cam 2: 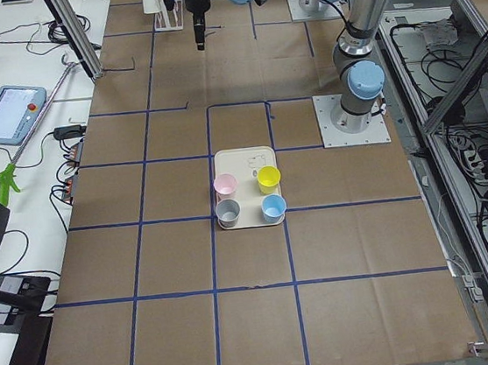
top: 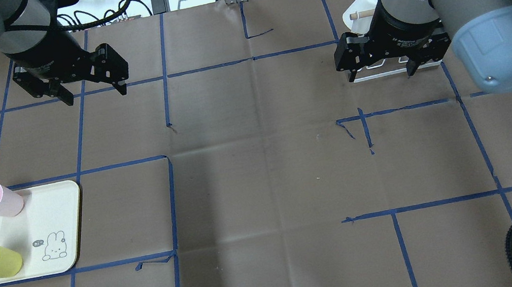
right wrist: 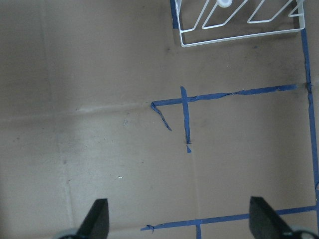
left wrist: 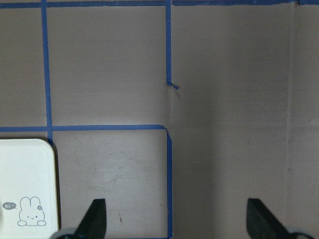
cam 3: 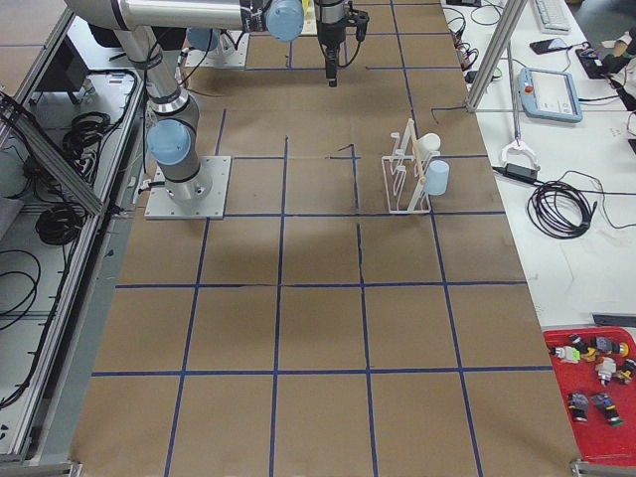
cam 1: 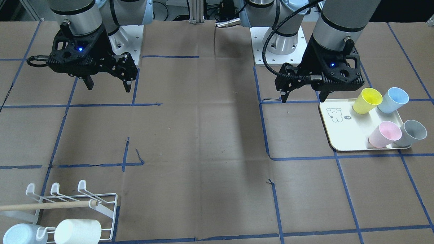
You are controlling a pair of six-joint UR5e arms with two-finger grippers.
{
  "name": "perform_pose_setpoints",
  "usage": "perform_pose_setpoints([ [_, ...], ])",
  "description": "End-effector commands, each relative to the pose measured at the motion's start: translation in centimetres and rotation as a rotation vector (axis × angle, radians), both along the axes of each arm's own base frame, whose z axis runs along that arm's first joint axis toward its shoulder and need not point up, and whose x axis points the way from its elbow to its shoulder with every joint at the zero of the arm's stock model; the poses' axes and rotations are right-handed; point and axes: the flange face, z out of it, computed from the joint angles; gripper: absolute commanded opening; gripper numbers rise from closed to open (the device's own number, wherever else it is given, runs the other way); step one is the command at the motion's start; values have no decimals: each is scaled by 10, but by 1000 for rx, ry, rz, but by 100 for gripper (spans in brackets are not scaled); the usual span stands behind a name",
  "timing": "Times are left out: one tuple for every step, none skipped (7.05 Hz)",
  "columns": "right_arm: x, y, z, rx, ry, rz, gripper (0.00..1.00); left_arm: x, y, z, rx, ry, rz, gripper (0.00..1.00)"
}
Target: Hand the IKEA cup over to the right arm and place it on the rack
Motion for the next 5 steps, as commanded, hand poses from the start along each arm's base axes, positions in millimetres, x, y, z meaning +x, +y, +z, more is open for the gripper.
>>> perform_pose_setpoints([
  [-1, -2, 0, -5, 0, 4, 100, 0, 0, 0, -1, 0, 0, 100],
  [-2, -1, 2, -11, 1, 13, 100, 0, 0, 0, 1, 0, 0, 100],
  [-2, -1, 2, -11, 2, 14, 100, 0, 0, 0, 1, 0, 0, 100],
  [-2, -1, 2, -12, 2, 17, 100, 0, 0, 0, -1, 0, 0, 100],
  [-2, -1, 2, -11, 2, 17, 100, 0, 0, 0, -1, 0, 0, 100],
])
